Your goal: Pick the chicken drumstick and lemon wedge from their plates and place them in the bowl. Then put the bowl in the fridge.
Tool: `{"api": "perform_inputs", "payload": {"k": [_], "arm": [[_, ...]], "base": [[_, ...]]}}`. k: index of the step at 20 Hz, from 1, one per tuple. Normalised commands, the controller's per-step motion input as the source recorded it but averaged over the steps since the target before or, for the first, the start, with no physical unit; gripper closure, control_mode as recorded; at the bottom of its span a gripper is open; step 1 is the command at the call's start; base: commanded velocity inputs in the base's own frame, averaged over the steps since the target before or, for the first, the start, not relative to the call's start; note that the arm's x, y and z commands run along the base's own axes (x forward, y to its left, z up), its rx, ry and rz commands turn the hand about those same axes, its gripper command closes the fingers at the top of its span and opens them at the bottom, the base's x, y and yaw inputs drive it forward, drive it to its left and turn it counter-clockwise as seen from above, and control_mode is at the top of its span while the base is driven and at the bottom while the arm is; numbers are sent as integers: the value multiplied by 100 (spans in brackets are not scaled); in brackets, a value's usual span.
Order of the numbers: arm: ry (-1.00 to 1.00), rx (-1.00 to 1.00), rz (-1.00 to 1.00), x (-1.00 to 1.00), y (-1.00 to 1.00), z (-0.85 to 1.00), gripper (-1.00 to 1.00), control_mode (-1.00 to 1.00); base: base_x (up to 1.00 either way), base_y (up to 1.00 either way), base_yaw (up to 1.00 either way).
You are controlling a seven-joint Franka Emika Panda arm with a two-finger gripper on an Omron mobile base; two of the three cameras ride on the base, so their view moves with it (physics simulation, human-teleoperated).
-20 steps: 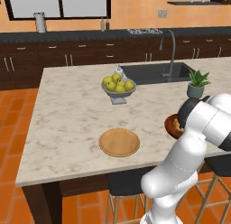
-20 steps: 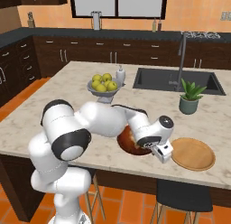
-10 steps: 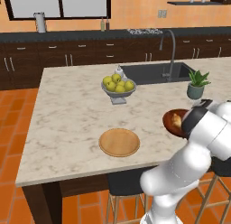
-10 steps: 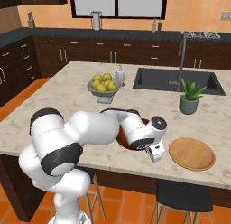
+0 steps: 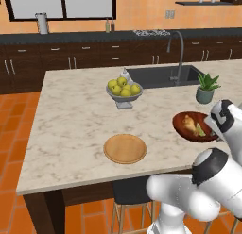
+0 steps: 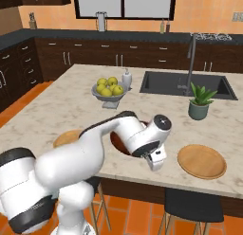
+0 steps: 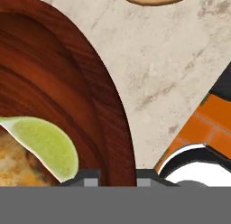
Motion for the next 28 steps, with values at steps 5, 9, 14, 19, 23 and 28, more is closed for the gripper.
{"api": "perform_inputs", "payload": {"k": [5,9,14,19,23,28], "arm": [[-8,7,0,-68,77,54,100,-100],[-24,0,0,-70,51,78,100,-100],[-28,0,0,-62,49,76,100,-100],[-16,0,-3,-74,33,55,100,-100],[-8,-6,-6,-82,25,68,100,-100],[0,-1,0,-13,4,13,100,100]], "base": [[0,0,0],[0,0,0],[0,0,0],[0,0,0],[0,0,0],[-44,8,0]]}}
